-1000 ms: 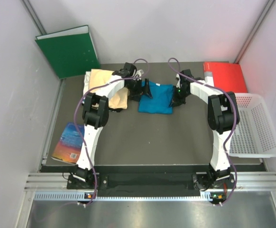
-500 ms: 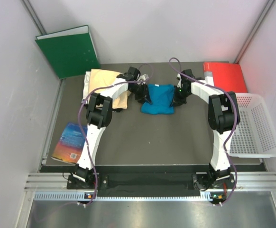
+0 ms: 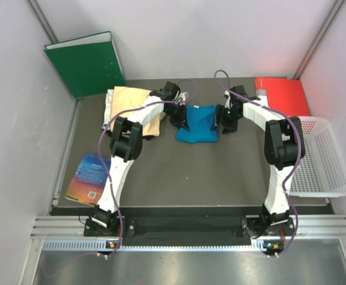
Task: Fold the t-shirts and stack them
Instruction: Neatly place the folded tshirt to the corner
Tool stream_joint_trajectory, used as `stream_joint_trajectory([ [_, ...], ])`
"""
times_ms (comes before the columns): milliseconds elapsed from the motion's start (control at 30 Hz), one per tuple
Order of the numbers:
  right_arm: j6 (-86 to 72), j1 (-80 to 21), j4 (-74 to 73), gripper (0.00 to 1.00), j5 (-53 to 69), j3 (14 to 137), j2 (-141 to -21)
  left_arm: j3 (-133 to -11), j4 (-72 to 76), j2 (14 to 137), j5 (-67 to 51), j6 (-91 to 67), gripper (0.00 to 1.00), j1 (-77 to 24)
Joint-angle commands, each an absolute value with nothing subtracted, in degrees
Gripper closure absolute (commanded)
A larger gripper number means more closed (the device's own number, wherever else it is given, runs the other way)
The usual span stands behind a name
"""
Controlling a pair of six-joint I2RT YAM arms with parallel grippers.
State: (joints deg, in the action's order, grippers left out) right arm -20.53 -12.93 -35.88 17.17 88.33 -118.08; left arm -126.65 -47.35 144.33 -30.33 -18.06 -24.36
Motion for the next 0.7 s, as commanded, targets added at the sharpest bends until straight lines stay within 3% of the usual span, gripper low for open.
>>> stream_joint_trajectory([
  [0, -20.1, -12.2, -31.6, 0.36, 14.8, 86.5, -109.3, -129.3, -49.9, 137.3, -22.6, -13.8, 1.0, -24.1],
  [200, -23.1, -10.9, -24.5, 0.34, 13.1, 80.6, -102.3, -129.9, -48.3, 132.0, -22.9, -11.9, 1.0, -24.0],
  [667, -25.2, -10.5, -23.6, 0.33, 16.3, 78.7, -104.5, -133.8, -43.8, 127.1, -16.8, -12.7, 1.0, -20.3],
])
